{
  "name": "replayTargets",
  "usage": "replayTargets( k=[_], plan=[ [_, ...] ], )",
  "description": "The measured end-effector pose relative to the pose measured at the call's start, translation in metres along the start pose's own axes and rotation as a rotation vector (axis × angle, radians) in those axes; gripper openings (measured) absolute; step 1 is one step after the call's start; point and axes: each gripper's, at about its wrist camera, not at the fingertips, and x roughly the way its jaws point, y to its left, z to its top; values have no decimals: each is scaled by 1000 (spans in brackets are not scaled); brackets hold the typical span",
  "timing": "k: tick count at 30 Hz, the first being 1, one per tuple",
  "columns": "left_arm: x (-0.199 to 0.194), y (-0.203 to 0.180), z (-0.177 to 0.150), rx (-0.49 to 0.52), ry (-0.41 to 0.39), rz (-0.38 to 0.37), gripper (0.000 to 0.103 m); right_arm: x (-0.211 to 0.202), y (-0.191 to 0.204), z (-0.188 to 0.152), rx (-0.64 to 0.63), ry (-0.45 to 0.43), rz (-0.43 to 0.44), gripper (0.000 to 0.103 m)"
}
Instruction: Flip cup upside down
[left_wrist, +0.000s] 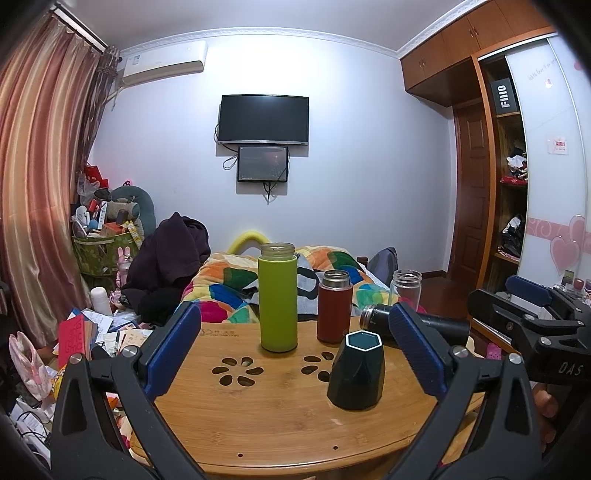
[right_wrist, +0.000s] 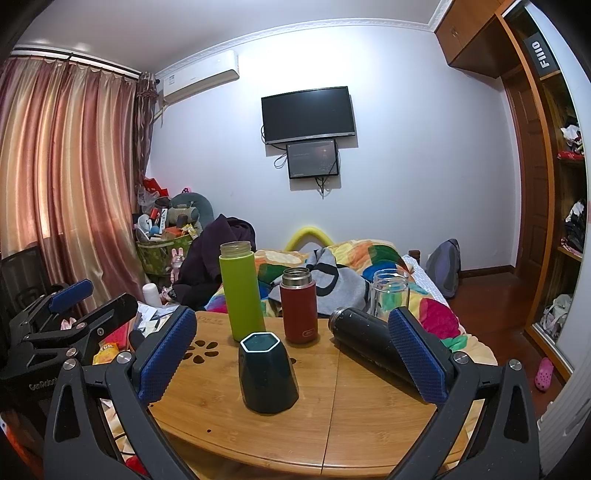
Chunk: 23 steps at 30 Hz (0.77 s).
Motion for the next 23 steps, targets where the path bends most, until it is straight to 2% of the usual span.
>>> replayTargets(
  k=[12, 23],
  plan=[
    [1, 3, 3, -13, 8, -1, 103, -1, 1, 0, -3, 1, 7, 103],
    [3, 3, 0, -16, 30, -49, 103, 1, 0, -1, -3, 9, 7, 103]
  ],
)
